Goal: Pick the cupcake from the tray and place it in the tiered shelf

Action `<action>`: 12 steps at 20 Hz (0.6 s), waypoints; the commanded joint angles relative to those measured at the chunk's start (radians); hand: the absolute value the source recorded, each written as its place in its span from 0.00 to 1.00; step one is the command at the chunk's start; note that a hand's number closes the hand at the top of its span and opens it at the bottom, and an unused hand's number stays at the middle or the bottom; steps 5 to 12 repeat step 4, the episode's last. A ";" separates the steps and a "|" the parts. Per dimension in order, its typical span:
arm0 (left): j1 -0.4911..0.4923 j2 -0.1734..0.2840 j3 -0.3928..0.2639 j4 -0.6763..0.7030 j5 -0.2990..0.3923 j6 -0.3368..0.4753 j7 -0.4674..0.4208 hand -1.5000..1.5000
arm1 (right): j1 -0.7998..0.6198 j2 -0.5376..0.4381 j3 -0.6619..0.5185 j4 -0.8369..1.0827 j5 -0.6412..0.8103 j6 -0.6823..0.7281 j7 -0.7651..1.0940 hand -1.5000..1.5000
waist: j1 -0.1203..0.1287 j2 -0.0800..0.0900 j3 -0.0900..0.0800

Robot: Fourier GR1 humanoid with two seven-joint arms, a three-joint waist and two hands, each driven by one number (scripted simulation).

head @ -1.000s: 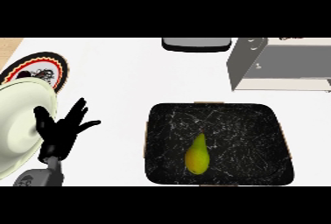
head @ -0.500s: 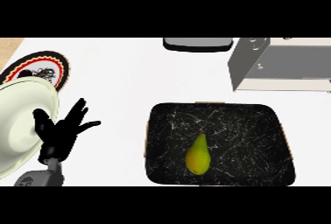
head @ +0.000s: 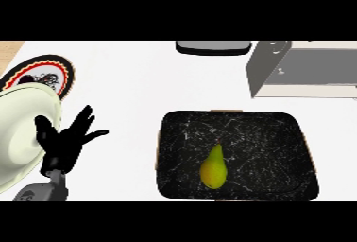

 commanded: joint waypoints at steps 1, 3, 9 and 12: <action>0.010 0.005 0.007 0.057 -0.012 0.001 0.001 0.50 | 0.058 -0.061 -0.051 0.042 -0.045 0.087 -0.035 0.00 | 0.000 0.006 -0.001; -0.003 -0.013 -0.008 0.011 -0.022 0.030 0.025 0.50 | 0.059 -0.118 -0.050 0.036 -0.043 0.139 -0.035 0.00 | 0.007 0.007 0.000; 0.021 -0.005 -0.015 0.029 -0.039 0.021 0.000 0.50 | 0.057 -0.109 -0.048 0.041 -0.040 0.122 -0.021 0.00 | 0.012 0.008 -0.001; 0.021 -0.005 -0.015 0.029 -0.039 0.021 0.000 0.50 | 0.057 -0.109 -0.048 0.041 -0.040 0.122 -0.021 0.00 | 0.012 0.008 -0.001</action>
